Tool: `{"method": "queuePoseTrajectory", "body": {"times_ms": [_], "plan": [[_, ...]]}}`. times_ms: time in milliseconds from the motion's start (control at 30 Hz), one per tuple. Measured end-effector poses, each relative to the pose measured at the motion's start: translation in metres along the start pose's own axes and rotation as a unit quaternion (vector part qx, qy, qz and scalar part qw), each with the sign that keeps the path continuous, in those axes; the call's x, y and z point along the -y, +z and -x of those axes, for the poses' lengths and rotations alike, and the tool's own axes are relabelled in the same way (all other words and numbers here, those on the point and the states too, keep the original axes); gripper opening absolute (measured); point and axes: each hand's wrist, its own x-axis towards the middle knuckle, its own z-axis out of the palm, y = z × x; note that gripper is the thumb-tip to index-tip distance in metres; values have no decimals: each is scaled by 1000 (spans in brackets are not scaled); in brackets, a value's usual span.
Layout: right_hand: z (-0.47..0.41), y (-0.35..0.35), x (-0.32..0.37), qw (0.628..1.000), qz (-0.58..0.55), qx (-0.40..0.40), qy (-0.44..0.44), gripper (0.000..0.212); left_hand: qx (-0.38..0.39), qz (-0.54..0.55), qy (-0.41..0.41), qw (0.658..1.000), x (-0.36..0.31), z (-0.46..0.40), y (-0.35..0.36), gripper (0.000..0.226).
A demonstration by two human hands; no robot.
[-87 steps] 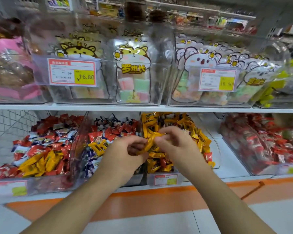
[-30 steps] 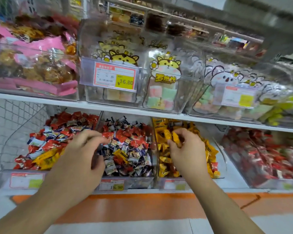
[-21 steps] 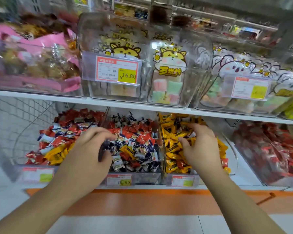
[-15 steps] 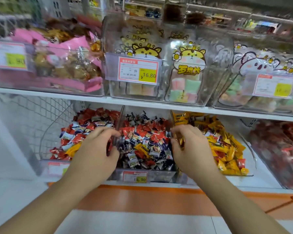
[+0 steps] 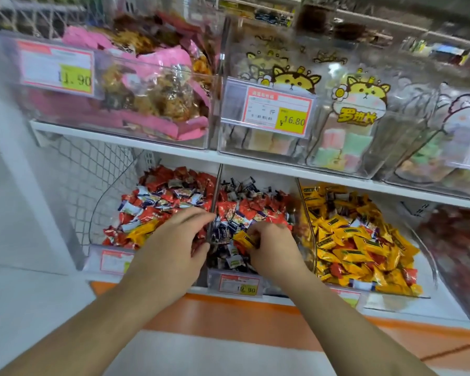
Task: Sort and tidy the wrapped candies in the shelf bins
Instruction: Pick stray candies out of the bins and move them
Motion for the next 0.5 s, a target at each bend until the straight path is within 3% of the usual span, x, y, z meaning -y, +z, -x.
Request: {"method": "queuePoseTrajectory", "body": {"times_ms": [300, 500], "plan": [[27, -38, 15, 977, -166, -97, -89, 25, 5, -13, -13, 1000, -2, 4, 1, 62], [49, -74, -27, 969, -151, -196, -26, 26, 3, -23, -34, 999, -10, 3, 1, 62]]}}
